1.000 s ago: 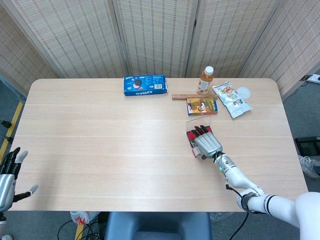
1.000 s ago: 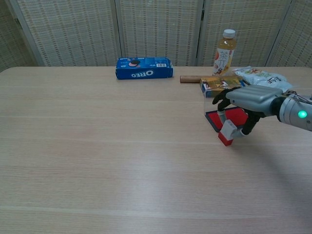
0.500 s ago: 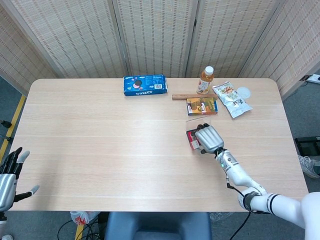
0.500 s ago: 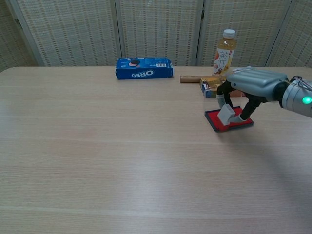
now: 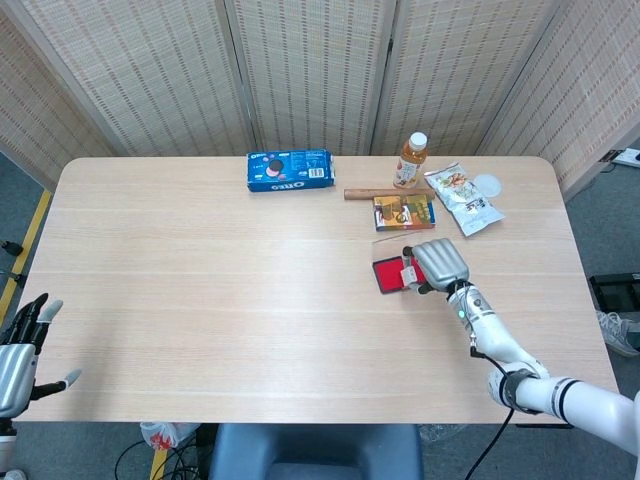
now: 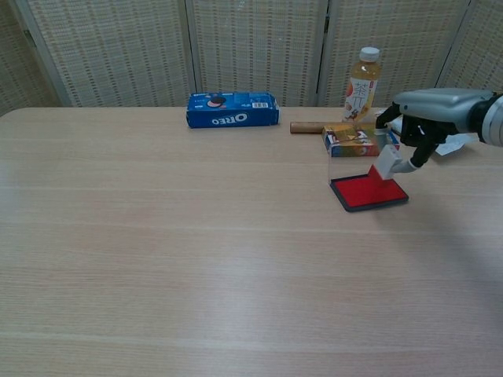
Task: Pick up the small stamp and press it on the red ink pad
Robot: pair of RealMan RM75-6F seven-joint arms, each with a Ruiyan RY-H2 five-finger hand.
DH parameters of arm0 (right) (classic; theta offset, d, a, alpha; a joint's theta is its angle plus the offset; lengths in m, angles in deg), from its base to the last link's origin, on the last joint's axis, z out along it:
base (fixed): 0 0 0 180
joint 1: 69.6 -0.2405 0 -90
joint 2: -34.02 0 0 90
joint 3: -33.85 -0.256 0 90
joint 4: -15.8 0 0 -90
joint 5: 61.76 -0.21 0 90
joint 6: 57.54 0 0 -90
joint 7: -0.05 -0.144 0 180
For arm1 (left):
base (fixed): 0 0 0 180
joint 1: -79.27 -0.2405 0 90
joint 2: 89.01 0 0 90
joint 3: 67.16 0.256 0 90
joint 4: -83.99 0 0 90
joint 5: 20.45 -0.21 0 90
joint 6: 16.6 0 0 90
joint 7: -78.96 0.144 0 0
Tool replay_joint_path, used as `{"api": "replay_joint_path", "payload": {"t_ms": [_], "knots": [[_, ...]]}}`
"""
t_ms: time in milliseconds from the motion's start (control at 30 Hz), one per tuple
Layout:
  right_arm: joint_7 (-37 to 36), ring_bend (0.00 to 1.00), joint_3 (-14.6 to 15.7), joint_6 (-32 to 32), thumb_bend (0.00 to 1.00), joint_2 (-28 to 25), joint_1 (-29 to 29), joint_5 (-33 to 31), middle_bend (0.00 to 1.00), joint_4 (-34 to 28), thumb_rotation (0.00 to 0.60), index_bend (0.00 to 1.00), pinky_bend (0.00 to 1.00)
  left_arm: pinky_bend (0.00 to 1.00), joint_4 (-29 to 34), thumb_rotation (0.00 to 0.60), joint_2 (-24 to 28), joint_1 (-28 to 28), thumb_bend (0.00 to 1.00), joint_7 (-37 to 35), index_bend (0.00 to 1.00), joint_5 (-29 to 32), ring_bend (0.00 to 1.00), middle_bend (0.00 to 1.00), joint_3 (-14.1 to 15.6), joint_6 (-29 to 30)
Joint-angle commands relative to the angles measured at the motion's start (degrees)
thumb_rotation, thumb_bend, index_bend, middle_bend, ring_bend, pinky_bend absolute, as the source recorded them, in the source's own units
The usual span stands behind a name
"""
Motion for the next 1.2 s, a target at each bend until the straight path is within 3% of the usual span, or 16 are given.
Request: {"api": "replay_joint_path", "payload": {"t_ms": [33,233,467,1200], "knots": [[3.9,0.77,-0.4,-4.5,0.35,-0.4,-3.3,-6.8,0.99,1.9,0.6,0.92,0.74,0.27,-0.1,0.6,0.1,0.0,0.1,-0.3,0.01,0.2,0.0,0.0,0.0,-0.1],[8.6,0.78,0.2,-6.4,0.35,2.2,-7.5,-15.1,1.0,5.8,0.6,0.92,0.75,0.27,-0.1,0.6,0.6,-0.1,0.1,-1.3,0.01,0.3,0.0,0.0,0.1,-0.2],[9.6,0.79,1.0,-8.2,0.35,4.8,-10.3,-19.8,1.0,10.2,0.6,0.92,0.75,0.27,-0.5,0.6,0.8,0.2,0.1,-2.2,0.01,0.3,0.0,0.0,0.1,-0.7],[9.6,0.79,4.3,-10.5,0.35,9.9,-13.5,-23.9,1.0,18.0,0.6,0.92,0.75,0.27,-0.8,0.6,1.3,0.4,0.1,-3.5,0.01,0.4,0.0,0.0,0.2,-1.1]]}}
